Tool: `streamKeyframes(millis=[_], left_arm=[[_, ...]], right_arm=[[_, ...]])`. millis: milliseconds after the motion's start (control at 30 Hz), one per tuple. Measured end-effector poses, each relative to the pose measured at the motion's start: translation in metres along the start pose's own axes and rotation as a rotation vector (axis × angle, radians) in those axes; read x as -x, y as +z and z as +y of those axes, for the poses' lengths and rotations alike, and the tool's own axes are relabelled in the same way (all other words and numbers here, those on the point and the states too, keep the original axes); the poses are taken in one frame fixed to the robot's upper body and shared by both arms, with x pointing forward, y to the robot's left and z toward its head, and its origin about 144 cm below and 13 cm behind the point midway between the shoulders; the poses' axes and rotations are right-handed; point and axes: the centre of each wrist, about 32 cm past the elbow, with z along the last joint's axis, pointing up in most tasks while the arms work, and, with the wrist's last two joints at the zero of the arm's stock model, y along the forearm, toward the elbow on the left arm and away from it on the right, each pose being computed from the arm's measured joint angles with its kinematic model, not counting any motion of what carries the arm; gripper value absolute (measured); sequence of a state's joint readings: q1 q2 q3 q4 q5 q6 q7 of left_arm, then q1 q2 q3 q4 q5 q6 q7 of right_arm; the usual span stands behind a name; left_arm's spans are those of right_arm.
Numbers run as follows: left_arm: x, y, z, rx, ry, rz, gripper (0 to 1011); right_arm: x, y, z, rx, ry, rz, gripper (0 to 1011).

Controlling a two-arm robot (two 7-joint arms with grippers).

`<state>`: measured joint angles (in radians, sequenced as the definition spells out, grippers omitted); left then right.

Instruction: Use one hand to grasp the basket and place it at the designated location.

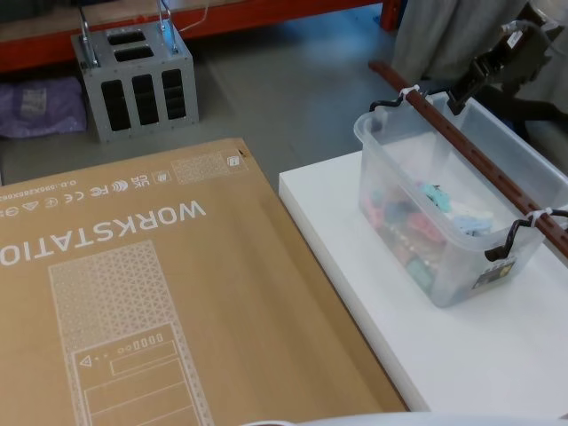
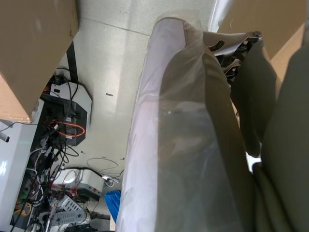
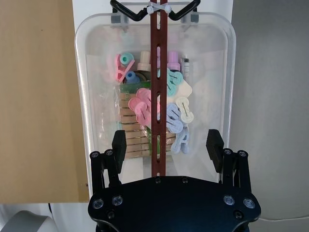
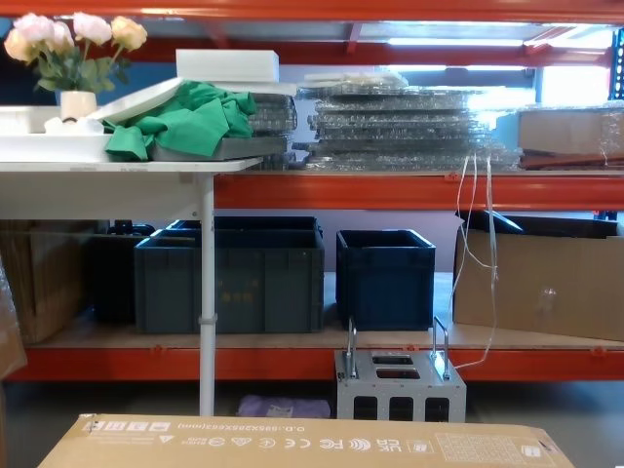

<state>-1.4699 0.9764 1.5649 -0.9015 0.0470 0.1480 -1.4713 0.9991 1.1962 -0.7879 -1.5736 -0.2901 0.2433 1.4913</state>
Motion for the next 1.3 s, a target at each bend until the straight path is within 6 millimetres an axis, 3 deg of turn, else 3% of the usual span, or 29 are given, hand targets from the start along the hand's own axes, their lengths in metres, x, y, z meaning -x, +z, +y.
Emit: streamKeyframes(millis=[1300], left_arm=[[0.0000, 0.0000, 0.0000, 0.000, 0.000, 0.000, 0]], right_arm=[[0.0000, 0.0000, 0.0000, 0.000, 0.000, 0.000, 1002]])
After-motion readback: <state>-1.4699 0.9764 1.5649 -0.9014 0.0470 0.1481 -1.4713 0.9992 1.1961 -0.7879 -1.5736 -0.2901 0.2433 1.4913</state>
